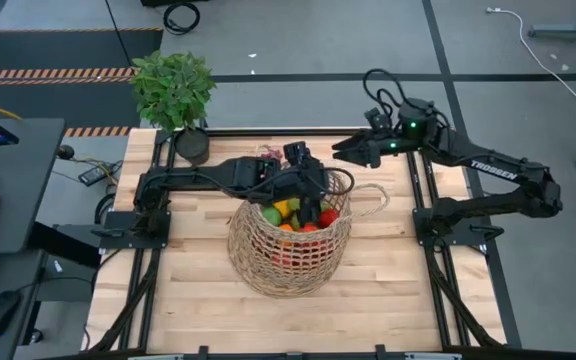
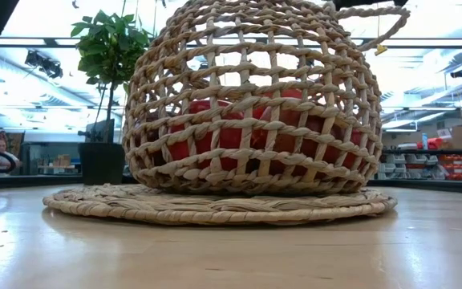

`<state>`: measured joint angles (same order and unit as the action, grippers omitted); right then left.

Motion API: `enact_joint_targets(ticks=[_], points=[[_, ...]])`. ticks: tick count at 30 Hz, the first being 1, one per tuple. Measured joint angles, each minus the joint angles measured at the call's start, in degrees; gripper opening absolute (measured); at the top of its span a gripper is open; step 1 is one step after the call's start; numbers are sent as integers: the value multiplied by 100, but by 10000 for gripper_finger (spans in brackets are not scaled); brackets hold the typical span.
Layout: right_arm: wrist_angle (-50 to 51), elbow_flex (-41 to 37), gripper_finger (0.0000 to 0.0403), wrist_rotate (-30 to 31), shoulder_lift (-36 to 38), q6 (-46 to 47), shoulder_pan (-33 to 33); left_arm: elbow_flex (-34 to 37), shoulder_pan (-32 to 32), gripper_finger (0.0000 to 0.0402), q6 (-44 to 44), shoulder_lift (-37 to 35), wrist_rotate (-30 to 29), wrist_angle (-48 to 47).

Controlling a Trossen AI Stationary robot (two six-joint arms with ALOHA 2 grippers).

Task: Build produce basket
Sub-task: Put the red grapes into the brown basket

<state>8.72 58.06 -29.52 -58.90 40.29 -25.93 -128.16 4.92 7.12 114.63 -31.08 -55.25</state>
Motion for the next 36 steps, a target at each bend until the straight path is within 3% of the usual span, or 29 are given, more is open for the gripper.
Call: enact_joint_targets(ticks=[6,10,12,16,24,30,36], points=[[25,2,396,0,249,-113,-188,-19,-93,400,-178,0,16,-137],[134,2,396,138,396,-169,-268,-464,-246,400,131,6,-27,-365],[203,2,396,260,458,-246,-280,-700,-418,400,114,-11,-25,-340],[239,2,396,452,512,-396,-280,-495,-1011,400,-76,-406,73,-47],[739,1,396,635,463,-422,-260,-480,-2289,400,-1560,-742,1112,-700],[768,2,396,787,453,-448,-206,-480,-2673,400,-1727,-741,1328,-1250],[703,2,396,1040,455,-541,-199,-483,-2890,400,-1759,-734,1435,-2385]])
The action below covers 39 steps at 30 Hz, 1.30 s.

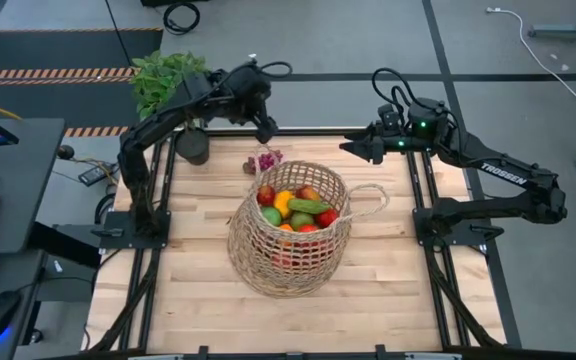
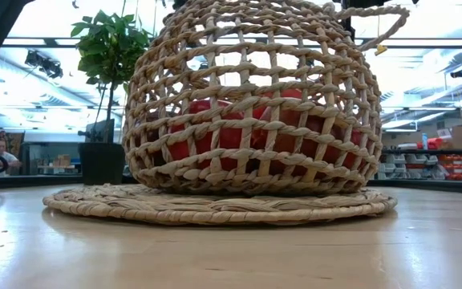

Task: Build produce basket
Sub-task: Put the red grapes into the brown basket

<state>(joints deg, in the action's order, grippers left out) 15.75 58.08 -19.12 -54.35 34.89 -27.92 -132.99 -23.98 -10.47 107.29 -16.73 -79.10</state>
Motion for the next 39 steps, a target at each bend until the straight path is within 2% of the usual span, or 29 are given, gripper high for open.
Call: enact_joint_targets(ticks=[3,8,15,24,39], points=[[-33,0,396,22,0,-17,0,13,-213,400,-130,61,388,-211],[-95,0,396,22,0,-17,4,537,-505,400,-157,62,576,72],[-107,0,396,22,0,8,15,2071,-700,400,-276,69,1283,1529],[-106,0,396,289,0,111,309,4067,-928,400,-573,72,1379,3422],[-103,0,396,772,0,5,791,5520,-945,400,-943,72,1508,5191]])
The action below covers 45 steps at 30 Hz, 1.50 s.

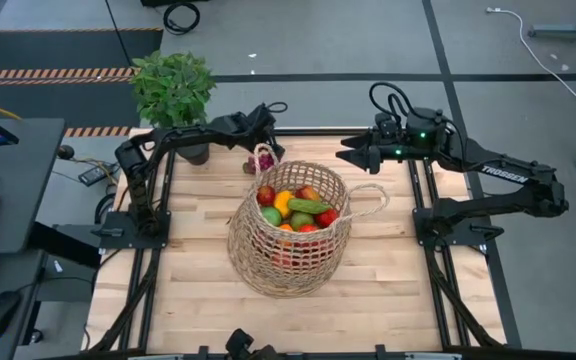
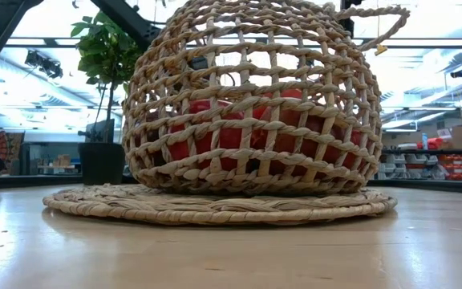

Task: Build produce basket
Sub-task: Put the red grapes into the brown basket

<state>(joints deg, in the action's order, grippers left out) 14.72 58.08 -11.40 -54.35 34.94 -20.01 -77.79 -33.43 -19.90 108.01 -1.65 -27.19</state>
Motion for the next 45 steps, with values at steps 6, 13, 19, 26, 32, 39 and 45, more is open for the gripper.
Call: enact_joint_targets(ticks=[6,13,19,26,32,39,45], points=[[0,0,396,0,0,-2,94,536,30,400,4,0,-77,495],[1,0,396,2,0,-2,219,705,26,400,31,0,-369,463],[2,0,396,54,0,-1,236,705,29,400,256,0,-369,412],[2,0,396,131,0,0,238,703,28,400,258,188,-100,-2],[-2,0,396,133,-2,20,275,703,28,396,306,197,-9,-145],[0,0,396,135,0,39,275,703,28,348,319,197,-7,-155],[4,0,396,135,-2,39,275,698,28,295,302,192,-7,-159]])
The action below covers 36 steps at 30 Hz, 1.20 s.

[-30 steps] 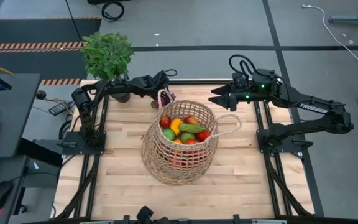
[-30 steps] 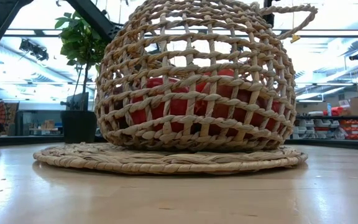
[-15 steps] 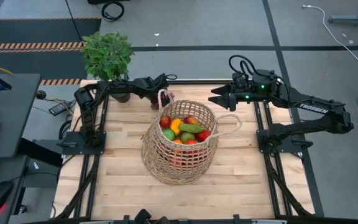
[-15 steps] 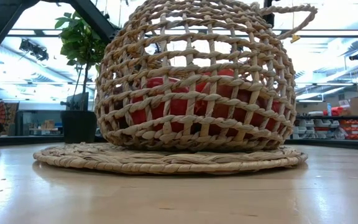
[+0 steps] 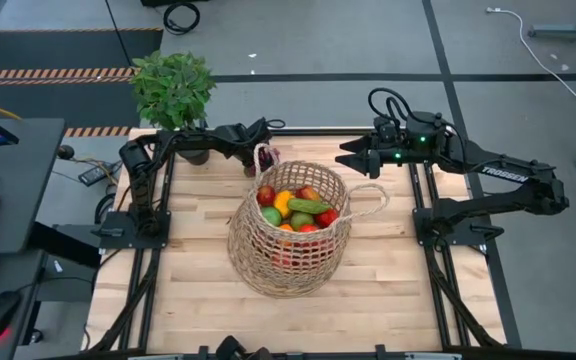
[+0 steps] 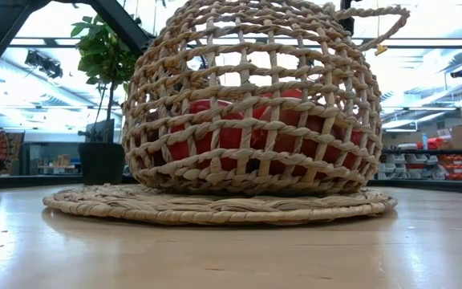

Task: Build produce basket
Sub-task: Put the red grapes into the brown basket

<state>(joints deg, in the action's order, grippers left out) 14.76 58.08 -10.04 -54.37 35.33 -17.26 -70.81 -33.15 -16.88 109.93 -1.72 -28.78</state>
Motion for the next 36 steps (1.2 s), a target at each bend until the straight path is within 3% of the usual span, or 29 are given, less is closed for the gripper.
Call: enact_joint_targets(ticks=[9,16,28,36], points=[[0,0,396,0,0,-31,0,-21,-6,222,-47,-11,-7,-27],[1,0,396,0,0,-42,0,-548,-6,175,294,-10,5,-399],[0,0,396,13,0,-48,0,-1688,-5,130,1045,-11,527,-572],[0,0,396,13,0,-55,0,-1965,-4,111,1032,-11,995,-584]])
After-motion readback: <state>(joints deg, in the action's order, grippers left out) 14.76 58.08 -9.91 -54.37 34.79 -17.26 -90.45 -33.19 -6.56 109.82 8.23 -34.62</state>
